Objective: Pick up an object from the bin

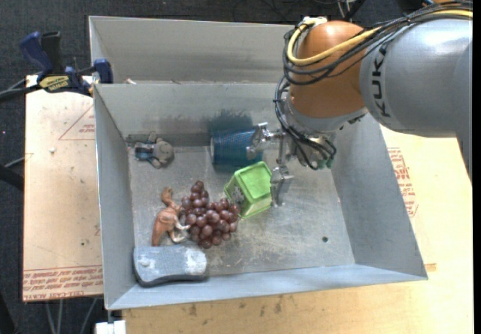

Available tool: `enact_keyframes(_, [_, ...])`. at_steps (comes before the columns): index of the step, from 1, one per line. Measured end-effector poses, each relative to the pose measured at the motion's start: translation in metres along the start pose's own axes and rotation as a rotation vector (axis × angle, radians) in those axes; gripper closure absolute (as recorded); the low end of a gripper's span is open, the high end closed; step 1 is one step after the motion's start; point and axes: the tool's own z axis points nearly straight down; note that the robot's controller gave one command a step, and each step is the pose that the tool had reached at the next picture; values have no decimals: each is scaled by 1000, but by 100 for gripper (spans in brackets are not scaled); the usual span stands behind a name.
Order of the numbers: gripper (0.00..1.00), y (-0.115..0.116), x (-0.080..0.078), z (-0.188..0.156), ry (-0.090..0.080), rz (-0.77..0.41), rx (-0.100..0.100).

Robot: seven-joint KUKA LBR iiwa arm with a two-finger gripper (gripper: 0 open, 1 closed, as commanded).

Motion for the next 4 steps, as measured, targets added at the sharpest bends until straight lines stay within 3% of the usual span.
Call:
enact_keyframes(1, [100, 20, -6, 34, -10, 30, 2])
enact_keyframes(2, [100, 20, -6, 34, -10, 30, 2])
enact_keyframes(3, [100, 3, -24, -126, -8, 77, 2])
enact_keyframes(4, [0, 4, -22, -122, -1, 77, 0])
